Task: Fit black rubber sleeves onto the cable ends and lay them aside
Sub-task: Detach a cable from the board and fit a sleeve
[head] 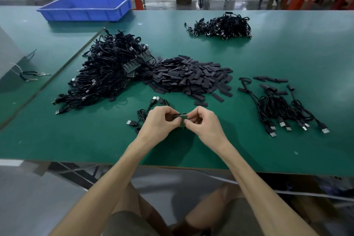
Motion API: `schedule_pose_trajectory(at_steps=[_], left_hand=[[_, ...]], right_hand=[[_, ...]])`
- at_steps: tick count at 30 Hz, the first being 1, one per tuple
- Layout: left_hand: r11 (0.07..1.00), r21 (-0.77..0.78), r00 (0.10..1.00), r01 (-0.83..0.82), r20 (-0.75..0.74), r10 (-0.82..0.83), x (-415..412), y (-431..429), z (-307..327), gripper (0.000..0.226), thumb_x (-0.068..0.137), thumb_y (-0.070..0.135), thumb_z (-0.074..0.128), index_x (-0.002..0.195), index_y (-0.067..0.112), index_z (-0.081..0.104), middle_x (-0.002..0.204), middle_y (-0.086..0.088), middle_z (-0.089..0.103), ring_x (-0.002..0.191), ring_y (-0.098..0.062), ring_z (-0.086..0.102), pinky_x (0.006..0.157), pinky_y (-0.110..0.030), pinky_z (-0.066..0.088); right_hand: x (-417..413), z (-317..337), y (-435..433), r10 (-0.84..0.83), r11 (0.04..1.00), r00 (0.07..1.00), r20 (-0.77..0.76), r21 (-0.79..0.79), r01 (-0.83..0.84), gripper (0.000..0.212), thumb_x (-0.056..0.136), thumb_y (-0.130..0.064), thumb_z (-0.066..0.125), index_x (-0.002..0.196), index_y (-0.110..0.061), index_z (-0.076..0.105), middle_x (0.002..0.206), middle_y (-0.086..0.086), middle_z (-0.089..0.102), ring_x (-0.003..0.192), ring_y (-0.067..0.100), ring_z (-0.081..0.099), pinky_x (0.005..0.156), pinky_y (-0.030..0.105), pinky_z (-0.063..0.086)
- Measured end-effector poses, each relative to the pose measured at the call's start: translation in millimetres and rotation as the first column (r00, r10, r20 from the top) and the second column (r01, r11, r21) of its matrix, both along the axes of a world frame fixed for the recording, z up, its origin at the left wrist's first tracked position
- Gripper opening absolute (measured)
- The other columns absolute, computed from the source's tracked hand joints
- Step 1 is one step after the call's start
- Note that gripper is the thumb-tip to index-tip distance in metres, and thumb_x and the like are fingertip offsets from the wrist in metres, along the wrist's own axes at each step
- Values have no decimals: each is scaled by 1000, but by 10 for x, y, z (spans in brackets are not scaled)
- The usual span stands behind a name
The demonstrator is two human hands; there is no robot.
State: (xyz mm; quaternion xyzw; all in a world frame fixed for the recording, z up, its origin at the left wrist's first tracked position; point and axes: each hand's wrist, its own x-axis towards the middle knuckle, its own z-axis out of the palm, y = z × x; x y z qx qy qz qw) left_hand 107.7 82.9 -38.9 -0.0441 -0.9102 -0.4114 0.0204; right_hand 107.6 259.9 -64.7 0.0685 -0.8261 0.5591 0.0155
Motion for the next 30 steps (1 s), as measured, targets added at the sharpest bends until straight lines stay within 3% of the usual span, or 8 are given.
schedule_pose_trajectory(at_steps=[6,11,14,17,19,22,26,30], left_hand=[[996,-13,994,-91,-54,91,103,112,-18,9,88,25,74,83,25,67,75,13,67,68,2,61,59,-15,43],[1000,-8,988,-1,-157,-1,107,-8,33,14,92,16,73,86,23,62,102,10,66,95,-9,61,88,-27,48],[997,-76,984,8,-178,-22,133,-198,45,17,91,7,72,84,20,62,105,8,64,100,-16,59,91,-30,47],[986,-164,971,7,-234,-46,184,-350,30,16,90,-1,71,84,12,63,108,3,64,104,-20,57,96,-36,45],[973,-231,954,-21,-294,-50,223,-420,35,12,89,0,72,85,10,67,114,1,61,111,-20,52,99,-31,40],[943,-332,927,-11,-356,-114,264,-506,58,7,89,3,74,87,9,72,116,-1,56,110,-20,48,96,-28,38],[905,-425,920,-2,-356,-165,287,-580,64,15,92,-2,67,89,12,67,102,2,57,89,-22,57,78,-34,47],[877,-471,916,-99,-387,-104,257,-651,15,26,87,-13,65,88,12,61,92,2,58,81,-20,57,71,-27,39]], right_hand=[[19,4,-27,-45,999,998,-34,26,45,19,88,-16,78,82,-21,61,78,-6,66,65,-3,56,63,16,46],[3,28,17,-140,978,990,0,-158,139,13,93,-17,76,93,-18,63,84,-4,66,69,-3,58,66,22,52],[-4,24,28,-191,954,981,14,-233,189,9,98,-16,69,96,-19,61,88,-1,66,63,0,57,61,21,51],[-19,9,37,-242,940,970,20,-242,240,5,102,-19,63,100,-20,59,95,1,67,59,2,57,67,18,50],[-27,0,36,-248,939,968,30,-237,248,4,105,-20,60,105,-17,59,98,2,69,62,1,60,70,21,51],[-35,1,42,-257,918,965,48,-301,259,5,106,-16,57,107,-12,59,101,2,73,70,2,65,65,19,52],[-50,10,80,-300,834,949,98,-456,311,3,108,-11,52,107,-10,55,97,-4,77,84,11,72,69,25,56],[-49,25,115,-331,725,932,145,-593,350,8,110,-8,46,113,-5,52,102,5,77,88,18,74,69,26,56]])
